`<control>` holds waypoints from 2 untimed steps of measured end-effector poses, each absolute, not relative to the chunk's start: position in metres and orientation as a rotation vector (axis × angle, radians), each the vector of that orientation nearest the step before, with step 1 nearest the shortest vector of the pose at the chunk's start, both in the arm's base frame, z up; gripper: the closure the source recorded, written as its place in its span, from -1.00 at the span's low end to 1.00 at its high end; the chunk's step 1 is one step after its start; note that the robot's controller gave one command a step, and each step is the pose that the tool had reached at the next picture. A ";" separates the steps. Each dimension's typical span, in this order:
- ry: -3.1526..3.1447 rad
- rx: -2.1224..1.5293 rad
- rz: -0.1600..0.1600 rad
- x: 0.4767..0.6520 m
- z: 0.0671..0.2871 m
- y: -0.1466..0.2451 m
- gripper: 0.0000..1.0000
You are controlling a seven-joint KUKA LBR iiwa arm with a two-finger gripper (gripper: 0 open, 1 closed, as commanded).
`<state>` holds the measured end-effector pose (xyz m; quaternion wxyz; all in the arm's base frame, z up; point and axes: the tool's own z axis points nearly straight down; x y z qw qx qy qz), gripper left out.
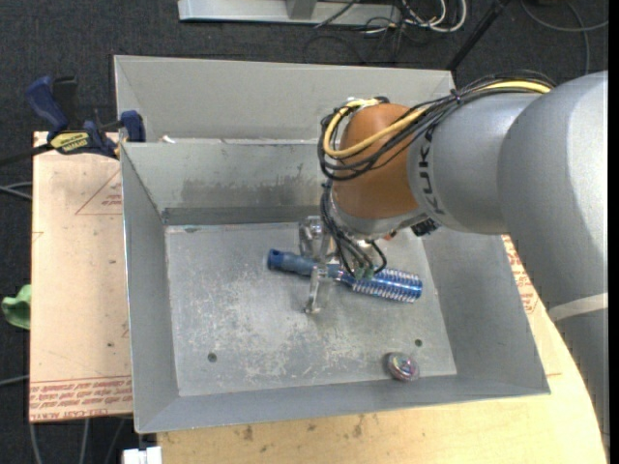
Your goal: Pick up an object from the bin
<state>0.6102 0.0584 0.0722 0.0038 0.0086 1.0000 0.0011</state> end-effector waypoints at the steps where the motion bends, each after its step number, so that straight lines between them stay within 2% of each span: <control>1: 3.133 0.097 0.006 0.601 0.072 0.057 -1.00; 2: 3.125 0.254 0.005 0.593 0.072 0.064 -1.00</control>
Offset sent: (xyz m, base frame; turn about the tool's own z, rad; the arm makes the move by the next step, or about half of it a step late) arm -0.0114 -0.0022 -0.0022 0.0455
